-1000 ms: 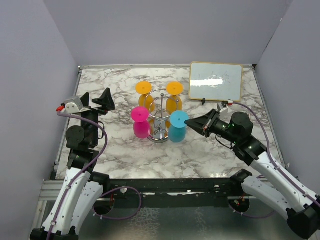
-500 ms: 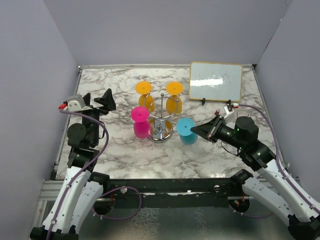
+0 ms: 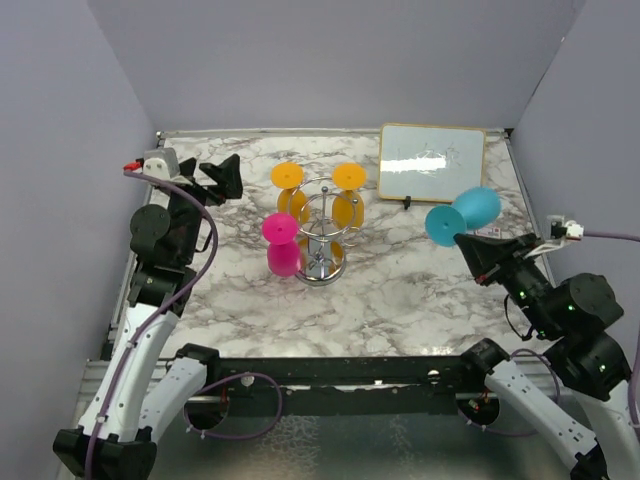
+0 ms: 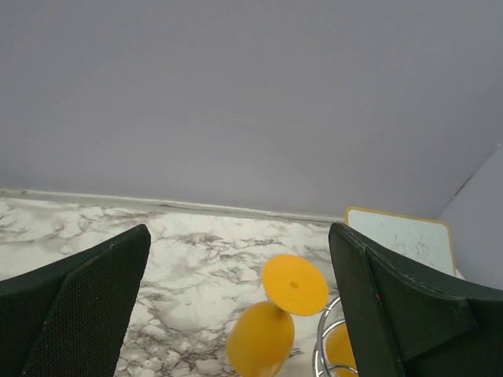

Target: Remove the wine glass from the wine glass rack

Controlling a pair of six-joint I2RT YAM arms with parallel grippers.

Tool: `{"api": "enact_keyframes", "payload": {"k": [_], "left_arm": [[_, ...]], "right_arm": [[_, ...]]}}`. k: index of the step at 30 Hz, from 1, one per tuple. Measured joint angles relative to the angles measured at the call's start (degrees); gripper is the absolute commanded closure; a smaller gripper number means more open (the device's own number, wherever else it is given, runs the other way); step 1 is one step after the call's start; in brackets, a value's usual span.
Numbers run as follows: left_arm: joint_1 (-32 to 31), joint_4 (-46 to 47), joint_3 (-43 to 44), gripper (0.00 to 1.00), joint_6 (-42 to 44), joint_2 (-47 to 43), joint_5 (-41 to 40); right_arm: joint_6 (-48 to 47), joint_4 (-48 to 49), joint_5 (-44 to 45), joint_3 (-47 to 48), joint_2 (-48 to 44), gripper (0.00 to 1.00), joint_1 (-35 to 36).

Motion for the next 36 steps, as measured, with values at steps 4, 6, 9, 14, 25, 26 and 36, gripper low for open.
{"api": "enact_keyframes", "payload": {"k": [4, 6, 9, 14, 25, 26, 36], "left_arm": [[0.0, -3.3, 7.0, 0.01, -1.3, 4.2, 4.5], [0.0, -4.5, 10.6, 0.01, -2.1, 6.2, 7.2], [0.0, -5.4, 16.5, 0.01, -3.8, 9.8, 12.2], [0.0, -6.8, 27.2, 0.01, -8.3, 18.1, 23.5], [-7.8, -8.2, 36.8, 0.01, -18.9, 30.1, 36.7], [-10.0, -8.5, 37.7, 0.01, -19.4, 31.5, 37.3], [-25.6, -12.8, 45.4, 0.01, -19.8, 39.3, 40.8]], "right_arm": [[-11.8, 2.2, 1.2, 4.1, 0.2, 0.98, 0.0], [-17.7, 3.3, 1.1, 5.9, 1.3, 0.98, 0.0], [-25.6, 4.9, -0.1, 7.3, 3.0, 0.98, 0.0], [-37.5, 5.3, -5.8, 7.4, 3.8, 0.98, 0.0], [-53.1, 2.3, -12.0, 5.7, -1.4, 0.98, 0.0], [-54.1, 2.0, -12.5, 5.6, -1.9, 0.98, 0.0], [-70.8, -3.7, -16.8, 2.7, -8.7, 0.98, 0.0]]}}
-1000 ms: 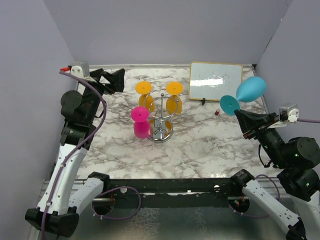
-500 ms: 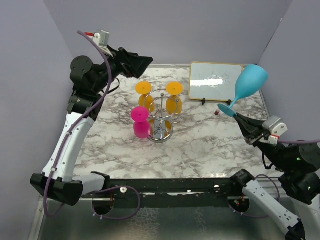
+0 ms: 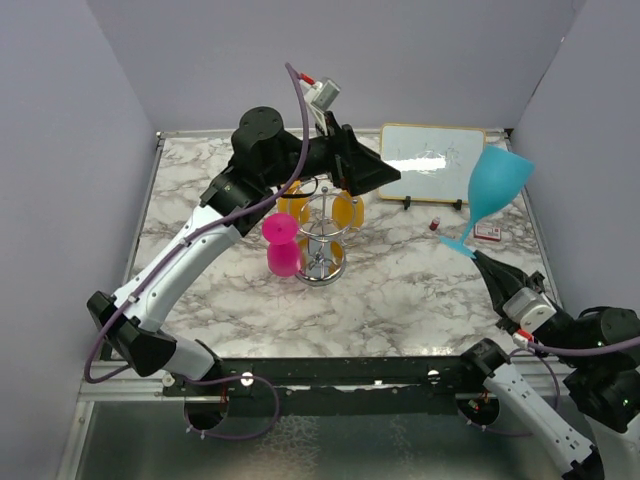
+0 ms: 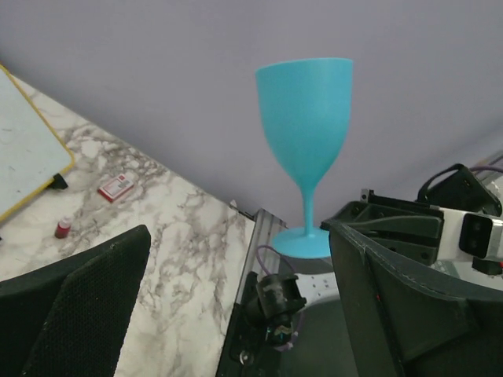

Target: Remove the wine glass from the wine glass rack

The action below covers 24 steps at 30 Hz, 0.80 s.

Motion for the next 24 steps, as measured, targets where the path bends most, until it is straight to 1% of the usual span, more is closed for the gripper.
{"api": "enact_keyframes", "payload": {"k": [6, 12, 14, 16, 22, 24], "left_arm": [[-4.8, -5.0, 2.2, 0.01, 3.9, 1.3, 0.7], [-8.2, -10.8, 7.5, 0.01, 10.0, 4.5, 1.5], [-8.9, -12.9, 9.2, 0.04, 11.3, 5.6, 1.6], [-9.5, -14.2, 10.5, 0.06, 12.1, 6.7, 1.7], [-11.1, -19.6, 16.3, 0.06, 13.4, 12.4, 1.4], [-11.3, -20.9, 17.5, 0.1, 13.2, 13.9, 1.1]], "right_arm": [[-10.8, -4.9, -0.4, -1.4, -0.2, 0.98, 0.7], [-18.8, -8.8, 0.6, -2.0, 0.2, 0.98, 2.0], [-21.5, -9.9, 1.9, -2.8, 0.2, 0.98, 2.3], [-23.6, -10.9, 3.2, -3.8, 0.2, 0.98, 2.7], [-27.7, -14.0, 6.1, -6.4, -0.9, 0.98, 5.2], [-28.5, -14.6, 6.7, -6.7, -1.3, 0.98, 6.0]]}}
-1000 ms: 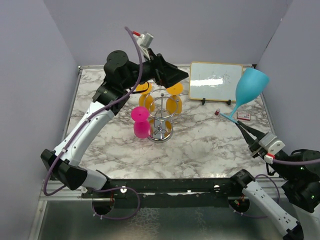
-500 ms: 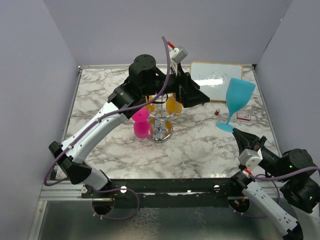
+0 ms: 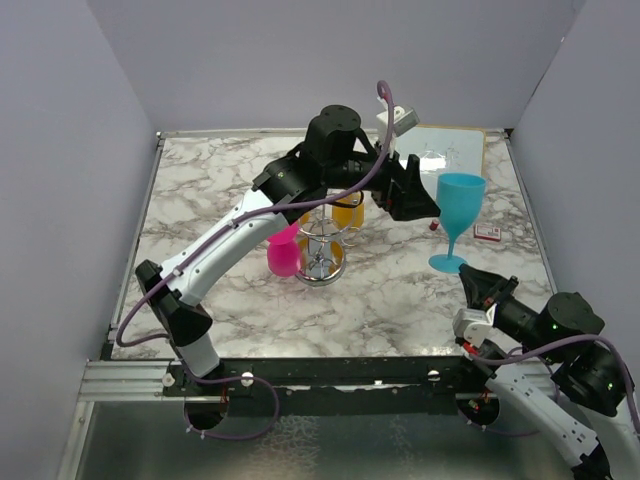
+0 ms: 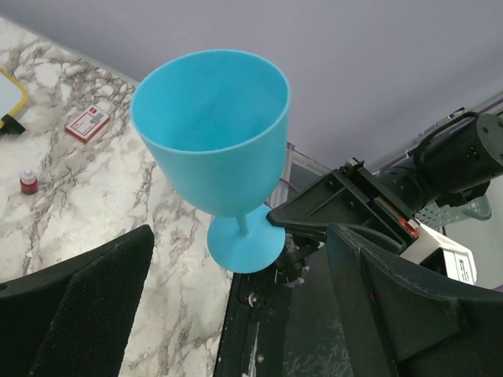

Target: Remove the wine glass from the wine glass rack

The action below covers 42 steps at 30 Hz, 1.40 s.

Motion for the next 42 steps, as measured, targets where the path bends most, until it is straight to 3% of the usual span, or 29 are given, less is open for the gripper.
{"api": "enact_keyframes", "payload": {"k": [6, 17, 22, 36, 42], "left_arm": [[-0.3, -2.4, 4.2, 0.17, -2.0, 3.9, -2.1], [-0.3, -9.0, 14.9, 0.17, -2.4, 6.7, -8.8], [-0.3, -13.6, 20.0, 0.23, -1.6, 9.4, -11.5], [-0.3, -20.4, 20.2, 0.34, 0.3, 11.5, -11.9], [-0.3, -21.4, 15.6, 0.47, 0.9, 9.3, -10.0]], "right_arm": [[-2.3, -0.3, 2.9, -1.5, -0.6, 0.98, 1.9], [-6.6, -1.9, 6.6, -3.7, -3.1, 0.98, 5.4], [-9.3, -1.9, 6.6, -3.7, -3.1, 0.98, 6.6], [-16.3, -1.0, 10.6, -3.6, -0.8, 0.98, 11.2], [-18.5, -1.1, 11.4, -2.9, 1.2, 0.98, 12.0]]}}
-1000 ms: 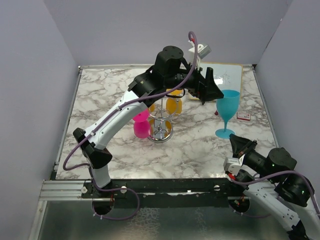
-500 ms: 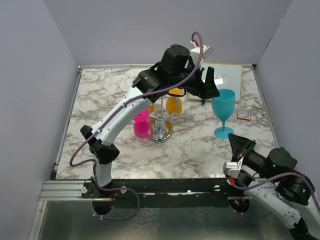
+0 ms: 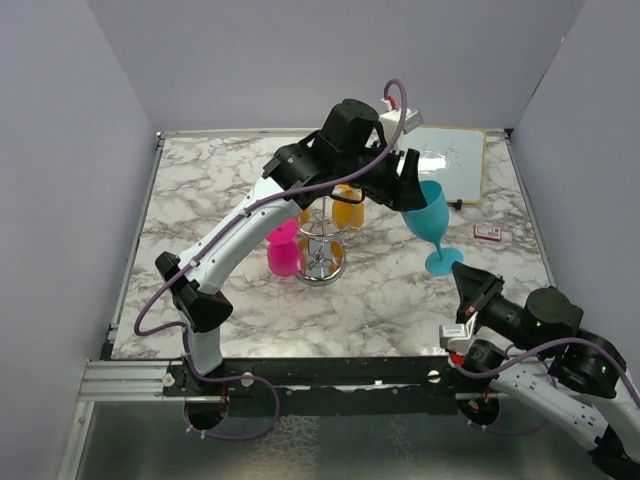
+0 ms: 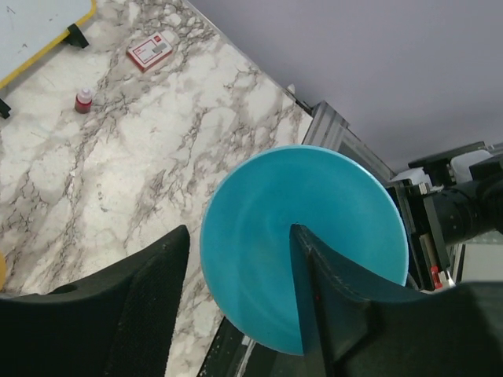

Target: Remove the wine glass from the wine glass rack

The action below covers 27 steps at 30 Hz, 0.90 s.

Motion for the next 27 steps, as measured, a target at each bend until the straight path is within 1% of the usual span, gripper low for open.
{"api": "enact_keyframes", "payload": {"k": [5, 8, 9, 11, 15, 17, 18, 21, 24, 26, 27], "left_arm": [[0.0, -1.3, -0.9, 0.58, 1.0, -1.2, 0.7], [0.0, -2.1, -1.8, 0.66, 1.3, -2.3, 0.7], [0.0, -2.3, -2.0, 0.7, 1.4, -2.6, 0.8], [0.0, -2.4, -2.1, 0.83, 1.5, -3.0, 1.0], [0.3, -2.7, -2.2, 1.0, 1.8, -3.2, 1.2], [0.5, -3.0, -2.3, 1.0, 1.8, -3.3, 1.1], [0.7, -3.2, -2.4, 1.0, 1.9, -3.3, 1.0], [0.8, -3.2, -2.4, 1.0, 2.0, -3.5, 0.5], [0.3, -3.7, -2.4, 1.0, 2.2, -4.4, -0.4], [0.0, -3.8, -2.2, 1.0, 2.4, -5.2, -2.7], [-0.2, -3.9, -1.8, 1.0, 2.5, -5.7, -4.3]], "right_arm": [[-1.1, 0.0, 0.1, 0.1, 0.5, 0.98, 0.4], [-1.6, 0.0, 0.1, 0.2, 0.6, 0.98, 0.7], [-1.7, 0.1, 0.2, 0.2, 0.6, 0.98, 0.8], [-2.0, 0.2, 0.5, 0.2, 0.9, 0.98, 1.1], [-2.5, 0.3, 1.2, 0.2, 1.3, 0.98, 1.4], [-2.7, 0.5, 1.2, 0.2, 1.3, 0.93, 1.5], [-2.7, 0.6, 1.2, 0.2, 1.3, 0.89, 1.5], [-2.5, 1.5, 1.3, 0.2, 1.3, 0.63, 1.5], [-2.2, 4.6, 1.6, 0.1, 1.2, 0.43, 1.5], [-1.9, 7.0, 1.7, 0.1, 1.2, 0.35, 1.5], [-1.8, 8.5, 1.7, -0.1, 1.0, 0.22, 1.5]]}}
